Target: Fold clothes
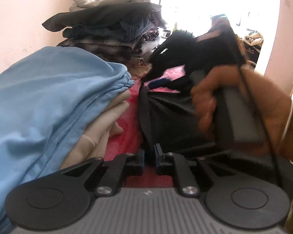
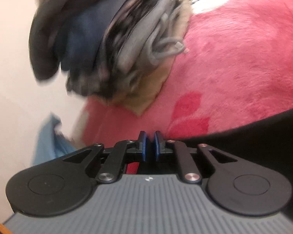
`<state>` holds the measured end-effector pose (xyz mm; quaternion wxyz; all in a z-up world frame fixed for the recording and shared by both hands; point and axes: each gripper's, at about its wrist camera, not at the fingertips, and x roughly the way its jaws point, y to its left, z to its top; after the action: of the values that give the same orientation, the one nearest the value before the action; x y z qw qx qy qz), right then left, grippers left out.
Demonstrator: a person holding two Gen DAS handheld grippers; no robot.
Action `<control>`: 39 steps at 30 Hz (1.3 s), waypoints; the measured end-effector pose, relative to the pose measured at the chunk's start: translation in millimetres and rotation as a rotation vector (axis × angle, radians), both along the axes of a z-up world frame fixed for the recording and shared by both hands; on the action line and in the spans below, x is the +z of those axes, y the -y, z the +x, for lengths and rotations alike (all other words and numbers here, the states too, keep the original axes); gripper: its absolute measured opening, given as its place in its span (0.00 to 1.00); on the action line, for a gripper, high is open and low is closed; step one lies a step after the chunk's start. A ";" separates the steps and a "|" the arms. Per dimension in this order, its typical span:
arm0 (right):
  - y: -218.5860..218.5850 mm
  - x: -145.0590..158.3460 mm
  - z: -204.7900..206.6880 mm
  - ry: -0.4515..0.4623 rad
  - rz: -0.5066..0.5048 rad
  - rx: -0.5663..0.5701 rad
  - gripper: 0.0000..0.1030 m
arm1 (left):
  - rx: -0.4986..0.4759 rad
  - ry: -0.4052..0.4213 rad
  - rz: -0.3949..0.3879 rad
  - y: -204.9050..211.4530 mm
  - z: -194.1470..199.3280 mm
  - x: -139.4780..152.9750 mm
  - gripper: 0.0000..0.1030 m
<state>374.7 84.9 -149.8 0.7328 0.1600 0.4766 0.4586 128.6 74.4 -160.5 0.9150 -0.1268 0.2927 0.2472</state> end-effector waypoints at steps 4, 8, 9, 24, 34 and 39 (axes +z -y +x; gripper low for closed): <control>55.6 30.1 25.7 -0.031 0.127 -0.200 0.19 | 0.003 -0.010 0.019 2.1 -10.1 3.6 0.18; 106.7 68.7 28.4 -0.001 0.121 -0.250 0.19 | 0.005 -0.014 0.030 2.5 -20.0 9.7 0.21; 111.9 74.3 23.6 0.010 0.090 -0.223 0.19 | 0.008 -0.011 0.041 3.1 -22.4 11.2 0.21; 56.7 18.1 19.3 0.099 -0.233 -0.218 0.17 | -0.108 -0.045 0.144 7.7 11.3 3.9 0.30; 179.5 88.1 -33.4 0.163 0.002 -0.540 0.21 | -0.082 -0.024 0.136 2.0 -6.7 26.9 0.41; 253.0 135.2 -83.6 0.209 0.090 -0.639 0.28 | -0.081 0.014 0.180 11.2 -22.8 53.7 0.49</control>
<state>291.1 -168.1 -14.6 0.8766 0.2857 0.3037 0.2402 105.8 63.2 -106.9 0.9338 -0.0341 0.2679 0.2346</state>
